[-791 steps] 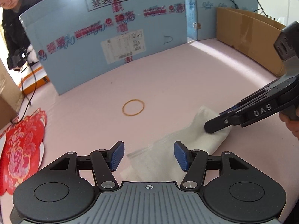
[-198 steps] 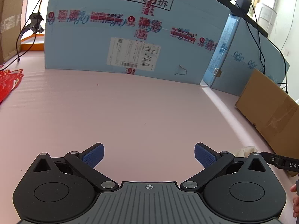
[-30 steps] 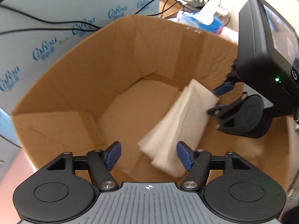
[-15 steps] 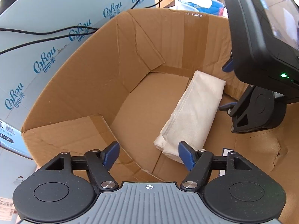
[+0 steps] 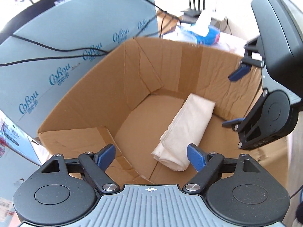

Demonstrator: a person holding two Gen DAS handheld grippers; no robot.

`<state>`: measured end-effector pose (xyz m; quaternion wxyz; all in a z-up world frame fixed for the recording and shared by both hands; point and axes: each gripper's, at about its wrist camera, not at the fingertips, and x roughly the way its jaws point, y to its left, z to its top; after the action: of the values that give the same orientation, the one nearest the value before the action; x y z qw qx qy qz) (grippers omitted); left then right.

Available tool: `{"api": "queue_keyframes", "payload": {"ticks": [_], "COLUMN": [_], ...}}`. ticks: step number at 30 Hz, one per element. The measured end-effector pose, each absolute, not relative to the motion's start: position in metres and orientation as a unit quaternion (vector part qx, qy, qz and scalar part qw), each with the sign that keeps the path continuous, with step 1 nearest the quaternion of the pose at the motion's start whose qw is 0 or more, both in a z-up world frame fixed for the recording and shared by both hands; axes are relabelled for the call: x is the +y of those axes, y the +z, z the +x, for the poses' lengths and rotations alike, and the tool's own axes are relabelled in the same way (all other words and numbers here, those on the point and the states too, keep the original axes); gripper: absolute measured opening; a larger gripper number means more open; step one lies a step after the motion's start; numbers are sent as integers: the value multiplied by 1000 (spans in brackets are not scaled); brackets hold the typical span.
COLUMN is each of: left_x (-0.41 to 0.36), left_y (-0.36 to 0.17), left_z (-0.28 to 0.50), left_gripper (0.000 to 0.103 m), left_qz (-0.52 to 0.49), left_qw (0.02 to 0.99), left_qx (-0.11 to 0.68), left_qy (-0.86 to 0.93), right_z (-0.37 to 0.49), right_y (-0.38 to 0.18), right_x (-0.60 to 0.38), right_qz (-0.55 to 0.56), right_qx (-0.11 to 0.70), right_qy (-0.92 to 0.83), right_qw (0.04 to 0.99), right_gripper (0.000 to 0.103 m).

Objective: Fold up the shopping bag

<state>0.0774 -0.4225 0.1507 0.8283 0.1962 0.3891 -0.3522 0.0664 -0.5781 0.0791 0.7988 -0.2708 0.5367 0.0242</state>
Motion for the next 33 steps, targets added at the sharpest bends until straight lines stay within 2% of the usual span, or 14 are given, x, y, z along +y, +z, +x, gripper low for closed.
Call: {"api": "queue_keyframes", "payload": {"ticks": [6, 16, 25, 33], "left_x": [-400, -336, -260, -178], "left_y": [167, 185, 188, 173], "left_z": [64, 37, 1, -26], "left_gripper": [97, 103, 103, 103], "left_qz": [138, 49, -31, -37], "left_qw": [857, 887, 890, 917], "left_qx": [357, 291, 233, 246], "left_qy": [-344, -355, -391, -313], "right_z": [52, 14, -37, -73], "right_y": [93, 123, 147, 150], "right_x": [-574, -561, -509, -424], "right_qz": [-230, -127, -36, -24], "right_qx": [520, 453, 385, 343], "right_qy": [16, -3, -4, 38], "right_qw": [822, 882, 922, 938], "right_gripper": [81, 82, 82, 83]}}
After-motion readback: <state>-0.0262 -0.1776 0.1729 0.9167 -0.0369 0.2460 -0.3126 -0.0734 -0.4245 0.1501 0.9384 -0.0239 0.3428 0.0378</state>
